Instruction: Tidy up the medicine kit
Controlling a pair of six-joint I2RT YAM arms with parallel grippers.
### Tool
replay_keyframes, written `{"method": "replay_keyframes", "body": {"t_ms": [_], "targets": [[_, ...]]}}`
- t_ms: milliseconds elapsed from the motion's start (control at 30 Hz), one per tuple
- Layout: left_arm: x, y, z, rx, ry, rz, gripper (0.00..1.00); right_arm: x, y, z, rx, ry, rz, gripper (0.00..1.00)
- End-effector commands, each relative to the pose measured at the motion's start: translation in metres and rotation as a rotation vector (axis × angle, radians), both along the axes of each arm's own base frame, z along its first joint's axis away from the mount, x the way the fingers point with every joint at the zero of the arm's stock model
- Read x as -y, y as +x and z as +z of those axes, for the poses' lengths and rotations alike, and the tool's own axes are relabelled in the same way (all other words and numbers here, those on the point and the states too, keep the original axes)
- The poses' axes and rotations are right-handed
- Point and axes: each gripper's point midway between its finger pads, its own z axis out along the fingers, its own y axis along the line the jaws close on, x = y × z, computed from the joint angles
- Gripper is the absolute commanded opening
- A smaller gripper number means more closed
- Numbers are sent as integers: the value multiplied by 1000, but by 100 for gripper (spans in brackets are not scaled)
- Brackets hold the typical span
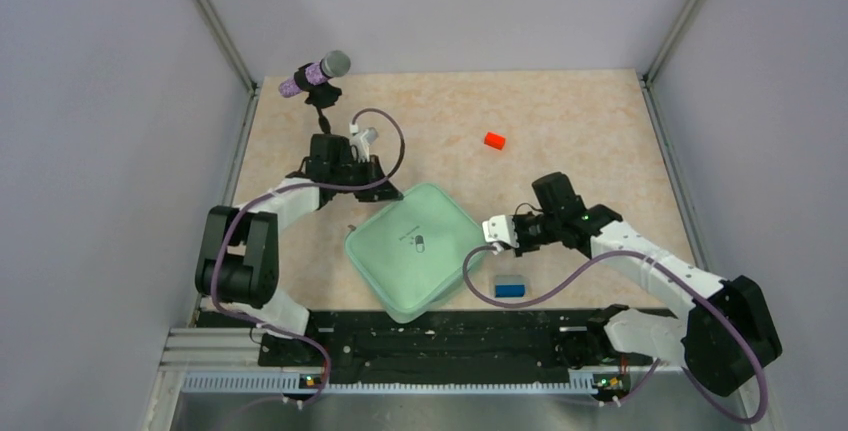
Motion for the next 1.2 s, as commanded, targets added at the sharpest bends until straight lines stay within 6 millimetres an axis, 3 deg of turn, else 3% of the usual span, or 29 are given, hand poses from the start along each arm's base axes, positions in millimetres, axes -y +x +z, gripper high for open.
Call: {"method": "replay_keyframes", "body": {"t_ms": [0, 133, 233, 267, 367, 467, 633, 767, 1167], "targets": [[-50, 43, 13, 119, 79, 310, 0, 16, -47, -17, -216, -12, -55, 0], [-69, 35, 11, 107, 66, 429, 0, -1, -51, -6, -344, 112, -150, 0], [-72, 23, 16, 123, 38, 464, 0, -18, -40, 7, -417, 216, -237, 0], [-69, 19, 20, 140, 28, 442, 6, -22, -34, 12, -418, 234, -260, 0], [-77, 11, 30, 166, 90, 440, 41, -26, -7, 23, -372, 258, -342, 0], [-91, 4, 44, 197, 165, 466, 57, -28, 14, 31, -313, 265, -385, 0], [-66, -26, 68, 268, 92, 266, 58, -26, 16, 28, -285, 246, -368, 0], [-59, -35, 77, 302, 63, 203, 57, -24, 7, 18, -293, 238, -341, 0], [-57, -42, 66, 290, 46, 204, 55, -31, 2, -3, -298, 221, -241, 0]]}}
